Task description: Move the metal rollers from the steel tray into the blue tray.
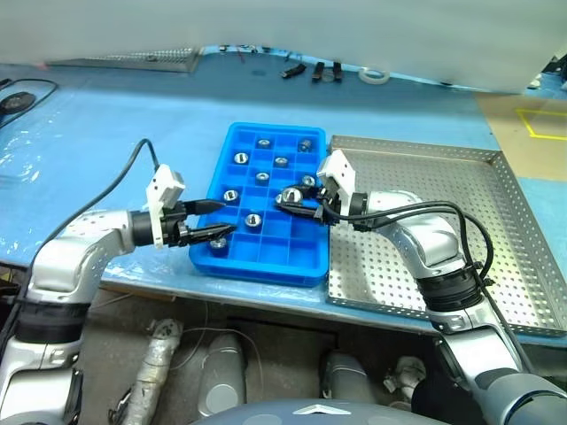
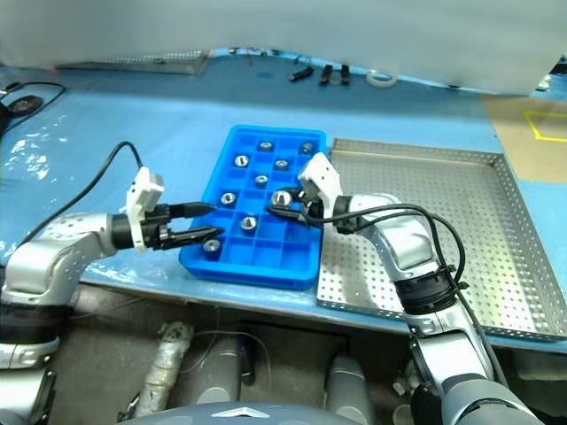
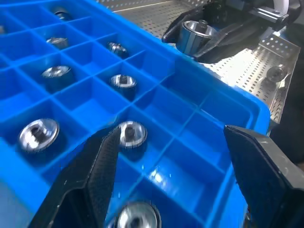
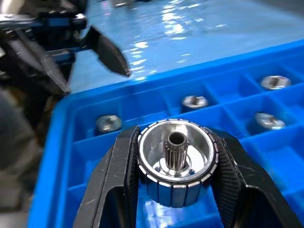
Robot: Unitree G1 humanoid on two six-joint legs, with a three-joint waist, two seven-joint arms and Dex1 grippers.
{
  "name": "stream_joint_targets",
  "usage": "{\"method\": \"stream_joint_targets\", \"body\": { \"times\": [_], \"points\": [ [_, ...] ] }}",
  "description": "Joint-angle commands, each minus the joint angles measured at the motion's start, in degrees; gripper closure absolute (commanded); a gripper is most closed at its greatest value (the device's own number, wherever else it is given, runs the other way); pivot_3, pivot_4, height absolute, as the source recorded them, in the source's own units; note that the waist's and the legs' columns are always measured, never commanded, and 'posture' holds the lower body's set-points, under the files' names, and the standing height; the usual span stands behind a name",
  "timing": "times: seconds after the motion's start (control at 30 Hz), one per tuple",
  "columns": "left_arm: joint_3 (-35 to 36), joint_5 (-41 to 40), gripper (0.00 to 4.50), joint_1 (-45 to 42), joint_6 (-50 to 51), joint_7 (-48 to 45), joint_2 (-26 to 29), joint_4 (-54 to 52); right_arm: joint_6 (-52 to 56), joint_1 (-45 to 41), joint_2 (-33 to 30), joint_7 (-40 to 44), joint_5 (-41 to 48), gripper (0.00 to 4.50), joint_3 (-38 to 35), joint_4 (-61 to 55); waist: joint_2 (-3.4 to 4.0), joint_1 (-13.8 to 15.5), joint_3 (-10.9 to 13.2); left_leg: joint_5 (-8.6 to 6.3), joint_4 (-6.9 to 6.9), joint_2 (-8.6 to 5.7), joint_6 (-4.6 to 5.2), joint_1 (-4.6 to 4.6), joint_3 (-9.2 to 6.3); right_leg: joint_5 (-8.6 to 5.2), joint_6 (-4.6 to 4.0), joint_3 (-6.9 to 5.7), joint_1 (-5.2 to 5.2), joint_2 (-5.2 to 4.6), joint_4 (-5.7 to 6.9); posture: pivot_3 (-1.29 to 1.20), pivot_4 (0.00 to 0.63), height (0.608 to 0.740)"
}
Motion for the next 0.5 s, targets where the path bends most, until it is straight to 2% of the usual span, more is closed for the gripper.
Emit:
{"method": "stream_joint_targets", "body": {
  "times": [0.03, 0.2, 0.47, 0.5],
  "points": [
    [2.94, -3.31, 0.83, 3.02, 1.85, 2.32, 0.65, -6.85, 3.36, -0.76, -0.7, 4.52, 3.56, 2.83, 1.03, -1.38, 0.0, 0.62, 0.0, 0.02, -0.03, 0.01, -0.04, -0.01, -0.04, 0.0, 0.0, -0.08, 0.03, 0.0, 0.0, 0.24, 0.15, 0.74],
    [4.16, -6.05, 0.83, 8.04, 4.0, 5.69, 0.34, -12.2, 6.49, -1.33, -0.97, 7.45, 4.34, 2.83, 3.07, -0.9, -0.01, 1.85, 0.0, 0.1, -0.06, 0.01, -0.17, 0.0, -0.18, 0.0, -0.01, -0.18, 0.05, 0.0, 0.05, 0.28, 0.15, 0.74],
    [3.83, -8.01, 0.83, 9.02, 4.56, 8.16, 0.55, -13.66, 6.54, -0.77, -2.25, 8.89, 3.33, 2.83, 4.71, -0.5, -0.01, 2.94, -0.01, 0.19, -0.11, 0.0, -0.31, 0.0, -0.4, 0.0, -0.01, -0.27, 0.07, 0.0, 0.12, 0.28, 0.15, 0.74],
    [3.7, -8.13, 0.83, 8.78, 4.52, 8.25, 0.62, -13.46, 6.11, -0.73, -2.3, 8.99, 3.18, 2.48, 4.79, -0.34, -0.01, 2.97, -0.01, 0.2, -0.11, 0.0, -0.33, 0.0, -0.4, 0.0, -0.01, -0.27, 0.06, 0.0, 0.12, 0.27, 0.15, 0.74]
  ]
}}
